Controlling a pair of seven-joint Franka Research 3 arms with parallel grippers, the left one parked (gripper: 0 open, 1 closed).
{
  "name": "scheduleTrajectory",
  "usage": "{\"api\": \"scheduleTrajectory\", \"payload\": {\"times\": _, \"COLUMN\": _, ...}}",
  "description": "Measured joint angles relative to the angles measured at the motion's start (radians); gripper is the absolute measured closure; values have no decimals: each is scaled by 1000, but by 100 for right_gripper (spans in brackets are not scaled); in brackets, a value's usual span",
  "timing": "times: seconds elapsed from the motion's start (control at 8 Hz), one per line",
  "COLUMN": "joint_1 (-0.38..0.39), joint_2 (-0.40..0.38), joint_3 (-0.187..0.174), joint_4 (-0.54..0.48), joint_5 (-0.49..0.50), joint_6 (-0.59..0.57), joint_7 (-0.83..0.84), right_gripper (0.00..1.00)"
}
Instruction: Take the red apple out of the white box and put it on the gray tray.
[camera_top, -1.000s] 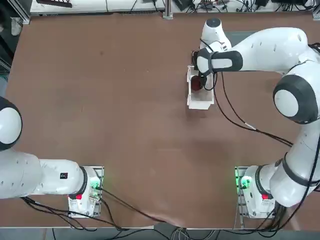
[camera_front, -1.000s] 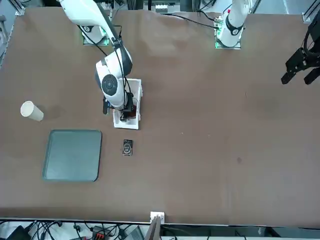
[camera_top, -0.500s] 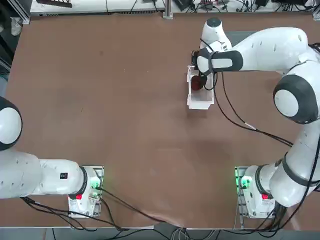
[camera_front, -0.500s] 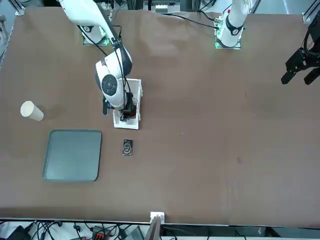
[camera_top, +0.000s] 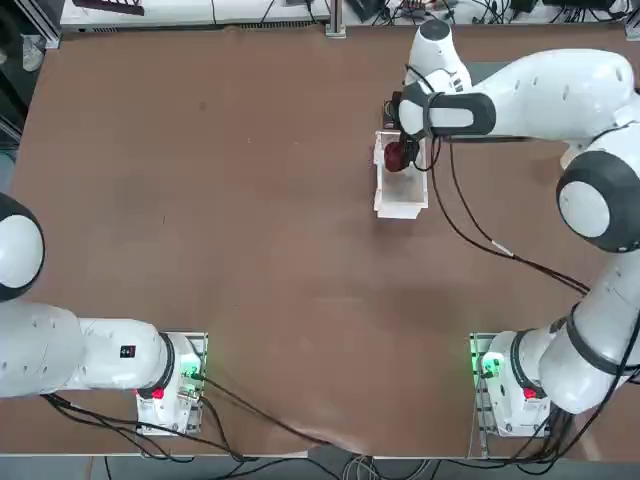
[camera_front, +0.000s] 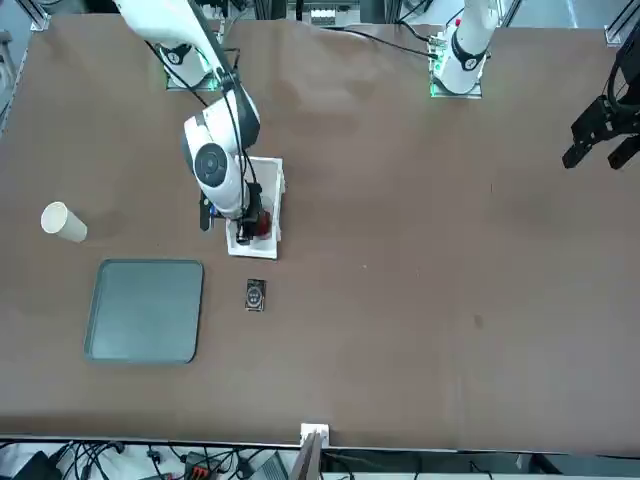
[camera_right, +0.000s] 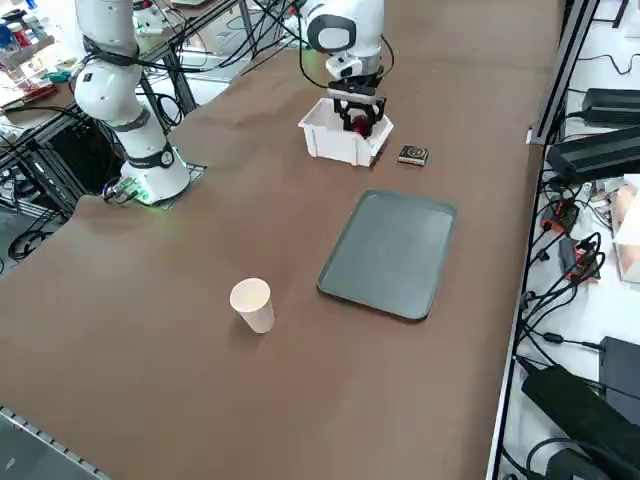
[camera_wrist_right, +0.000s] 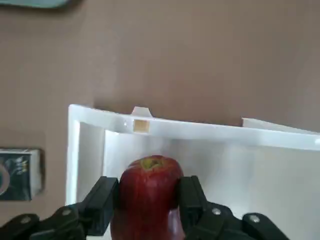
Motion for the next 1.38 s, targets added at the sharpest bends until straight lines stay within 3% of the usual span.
{"api": "scheduleTrajectory", "payload": {"times": 0.38, "joint_1": -5, "joint_2": -100, "joint_3": 0, "joint_4": 7, "joint_5": -1, "joint_6": -88, "joint_7": -80, "right_gripper": 31}}
{"api": "scheduleTrajectory", "payload": {"times": 0.62, "joint_1": -44, "joint_2": -173, "joint_3": -2, "joint_4": 18, "joint_5": -4, "joint_6": -151, "joint_7": -266, "right_gripper": 31}}
{"api": "scheduleTrajectory", "payload": {"times": 0.88, "joint_1": -136, "joint_2": -212, "joint_3": -7, "joint_4": 44, "joint_5": -6, "joint_6": -220, "joint_7": -580, "right_gripper": 31}}
{"api": "scheduleTrajectory", "payload": {"times": 1.38, "joint_1": -369, "joint_2": -195, "joint_3": -12, "joint_4": 109, "joint_5": -2, "joint_6": -244, "joint_7": -1327, "right_gripper": 31}}
